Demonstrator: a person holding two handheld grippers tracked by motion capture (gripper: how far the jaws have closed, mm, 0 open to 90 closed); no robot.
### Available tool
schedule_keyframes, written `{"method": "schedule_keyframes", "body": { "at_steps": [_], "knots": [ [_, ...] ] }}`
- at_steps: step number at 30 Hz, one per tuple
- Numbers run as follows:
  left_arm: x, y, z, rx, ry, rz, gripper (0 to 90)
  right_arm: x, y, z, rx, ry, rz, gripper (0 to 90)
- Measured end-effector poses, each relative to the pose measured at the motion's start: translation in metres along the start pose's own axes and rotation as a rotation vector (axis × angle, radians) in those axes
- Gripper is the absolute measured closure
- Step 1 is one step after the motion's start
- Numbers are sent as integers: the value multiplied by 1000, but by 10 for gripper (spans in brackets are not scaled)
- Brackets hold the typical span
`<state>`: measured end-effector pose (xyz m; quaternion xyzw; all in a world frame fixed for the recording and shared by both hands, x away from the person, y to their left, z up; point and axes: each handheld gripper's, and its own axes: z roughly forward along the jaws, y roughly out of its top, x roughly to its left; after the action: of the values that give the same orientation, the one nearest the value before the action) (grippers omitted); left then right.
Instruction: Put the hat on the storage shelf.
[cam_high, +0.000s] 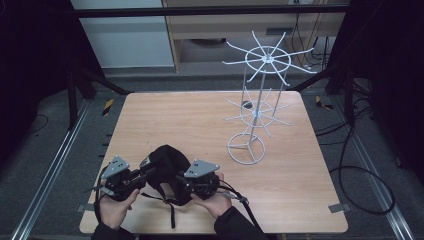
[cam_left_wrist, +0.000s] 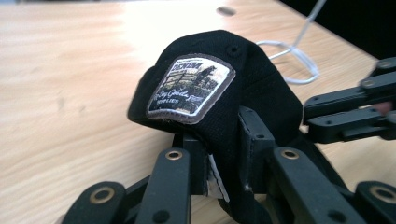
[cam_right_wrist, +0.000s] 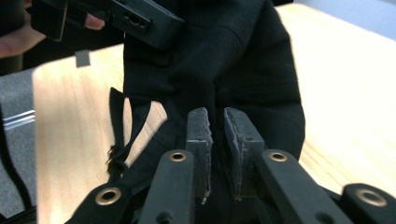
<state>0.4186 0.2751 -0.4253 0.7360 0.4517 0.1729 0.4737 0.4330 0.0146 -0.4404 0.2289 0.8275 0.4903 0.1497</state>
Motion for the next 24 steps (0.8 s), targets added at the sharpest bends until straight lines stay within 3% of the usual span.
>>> {"method": "schedule_keyframes", "body": {
  "at_steps": [3, 5, 11, 14, 17, 24],
  "knots": [
    [17, -9, 5, 53, 22, -39, 710, -1, -3, 8, 14, -15, 5, 758],
    [21, -11, 7, 72, 28, -43, 698, -2, -4, 8, 17, -22, 5, 751],
    [31, -20, 10, 116, 67, -60, 550, -18, -8, -10, 0, -73, 34, 716],
    [31, -20, 8, 116, 129, -47, 415, -28, -10, -23, -10, -104, 53, 704],
    [32, -19, 2, 116, 183, -37, 355, -36, -14, -35, -13, -131, 61, 692],
    [31, -11, -14, 50, 227, -35, 301, -50, -27, -63, -11, -189, 67, 668]
  ]
}}
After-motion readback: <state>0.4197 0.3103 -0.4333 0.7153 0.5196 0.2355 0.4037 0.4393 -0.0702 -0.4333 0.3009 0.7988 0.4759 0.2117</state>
